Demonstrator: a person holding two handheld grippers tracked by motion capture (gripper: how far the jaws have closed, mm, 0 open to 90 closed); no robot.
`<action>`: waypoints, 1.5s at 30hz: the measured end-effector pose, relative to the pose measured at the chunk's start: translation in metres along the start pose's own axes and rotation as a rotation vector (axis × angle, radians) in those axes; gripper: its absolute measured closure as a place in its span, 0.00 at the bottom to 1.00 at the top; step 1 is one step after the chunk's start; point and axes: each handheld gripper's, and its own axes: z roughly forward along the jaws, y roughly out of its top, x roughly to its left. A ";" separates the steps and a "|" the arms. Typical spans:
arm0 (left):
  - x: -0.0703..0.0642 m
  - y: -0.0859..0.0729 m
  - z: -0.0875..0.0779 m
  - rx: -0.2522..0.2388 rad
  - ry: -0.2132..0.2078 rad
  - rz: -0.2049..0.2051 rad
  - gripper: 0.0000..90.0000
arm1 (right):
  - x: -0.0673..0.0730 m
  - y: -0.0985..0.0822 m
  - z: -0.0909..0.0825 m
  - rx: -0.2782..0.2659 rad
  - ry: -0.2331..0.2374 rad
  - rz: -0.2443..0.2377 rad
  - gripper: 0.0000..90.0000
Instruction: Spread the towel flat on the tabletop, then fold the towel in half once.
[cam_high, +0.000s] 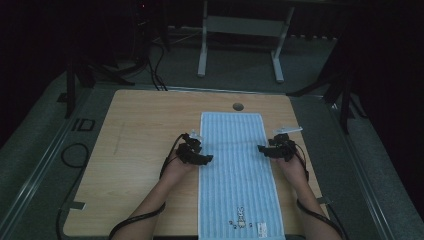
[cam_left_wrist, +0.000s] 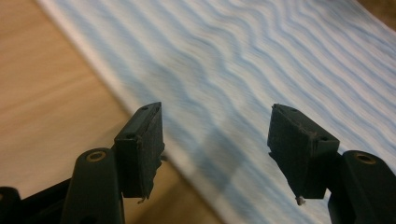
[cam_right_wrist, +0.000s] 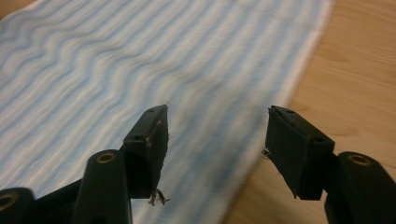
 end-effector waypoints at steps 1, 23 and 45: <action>0.002 0.001 -0.001 -0.007 0.015 -0.003 0.40 | -0.004 0.002 -0.001 0.004 -0.008 0.018 0.44; 0.020 0.011 0.023 0.015 0.060 -0.007 0.87 | -0.006 0.007 0.023 0.147 -0.005 -0.052 0.88; -0.014 -0.006 -0.057 -0.102 -0.053 0.011 0.97 | 0.025 0.003 -0.059 -0.010 0.041 -0.123 0.96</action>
